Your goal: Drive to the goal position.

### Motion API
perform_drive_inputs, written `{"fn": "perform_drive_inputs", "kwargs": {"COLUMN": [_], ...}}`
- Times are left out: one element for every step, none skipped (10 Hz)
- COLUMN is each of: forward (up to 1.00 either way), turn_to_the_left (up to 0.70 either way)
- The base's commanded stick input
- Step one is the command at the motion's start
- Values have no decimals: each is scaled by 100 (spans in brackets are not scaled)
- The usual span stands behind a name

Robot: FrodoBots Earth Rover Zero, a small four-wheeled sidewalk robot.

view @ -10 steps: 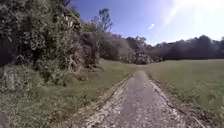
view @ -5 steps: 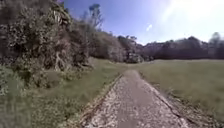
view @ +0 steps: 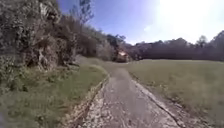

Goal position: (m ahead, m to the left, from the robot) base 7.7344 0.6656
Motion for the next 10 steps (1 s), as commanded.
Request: {"fn": "perform_drive_inputs", "kwargs": {"forward": [70,70,70,70,70,70,70,70,70,70], "turn_to_the_left": [-10,0,0,0,0,0,0,0,0,0]}}
